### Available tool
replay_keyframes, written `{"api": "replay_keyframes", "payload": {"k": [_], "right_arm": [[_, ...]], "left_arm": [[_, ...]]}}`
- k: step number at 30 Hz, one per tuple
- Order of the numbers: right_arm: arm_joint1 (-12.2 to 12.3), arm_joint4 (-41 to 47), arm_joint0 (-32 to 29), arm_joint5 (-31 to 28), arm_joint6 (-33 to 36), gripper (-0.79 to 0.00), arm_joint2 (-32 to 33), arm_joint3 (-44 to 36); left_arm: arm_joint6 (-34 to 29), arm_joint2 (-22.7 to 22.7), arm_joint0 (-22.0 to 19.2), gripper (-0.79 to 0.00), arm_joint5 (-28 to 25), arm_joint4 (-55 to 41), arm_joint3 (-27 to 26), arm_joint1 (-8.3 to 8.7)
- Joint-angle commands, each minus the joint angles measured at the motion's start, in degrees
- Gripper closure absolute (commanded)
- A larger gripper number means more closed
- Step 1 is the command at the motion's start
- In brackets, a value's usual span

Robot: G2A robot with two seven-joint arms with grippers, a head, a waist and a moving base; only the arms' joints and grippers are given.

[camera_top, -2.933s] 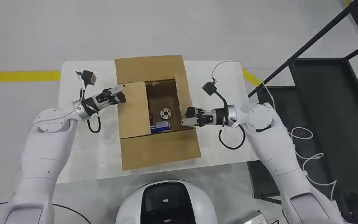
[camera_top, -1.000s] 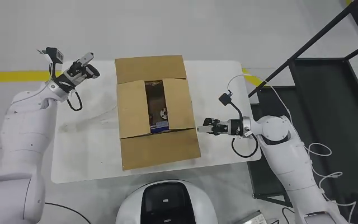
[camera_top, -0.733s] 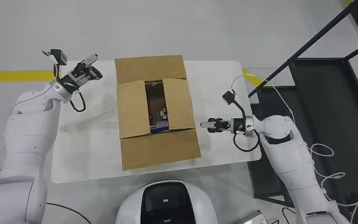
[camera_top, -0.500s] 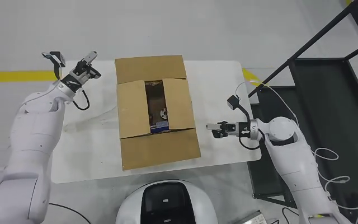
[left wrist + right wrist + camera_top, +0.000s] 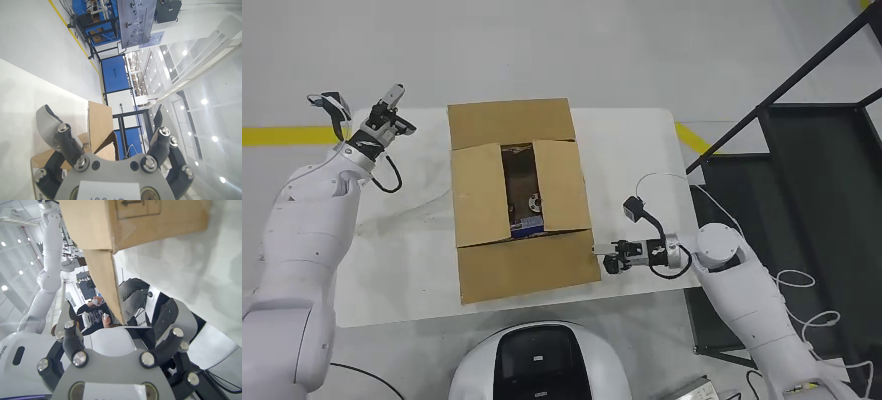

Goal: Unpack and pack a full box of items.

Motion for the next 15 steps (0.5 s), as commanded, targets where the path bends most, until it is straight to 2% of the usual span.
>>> {"api": "replay_keyframes", "payload": {"k": [1,5,10,15], "right_arm": [[-0.08,3.07,-0.09,-0.18,1.69,-0.785,-0.46,-0.06],[-0.23,8.87,0.2,-0.57,5.62,-0.785,-1.42,0.03],[-0.36,11.52,1.62,-0.7,6.3,-0.785,-2.21,0.79],[-0.56,18.11,2.24,-0.41,8.18,-0.785,-2.39,0.68]], "left_arm": [[0.0,0.0,0.0,-0.785,0.0,0.0,0.0,0.0],[0.0,0.0,0.0,-0.785,0.0,0.0,0.0,0.0],[0.0,0.0,0.0,-0.785,0.0,0.0,0.0,0.0],[0.0,0.0,0.0,-0.785,0.0,0.0,0.0,0.0]]}}
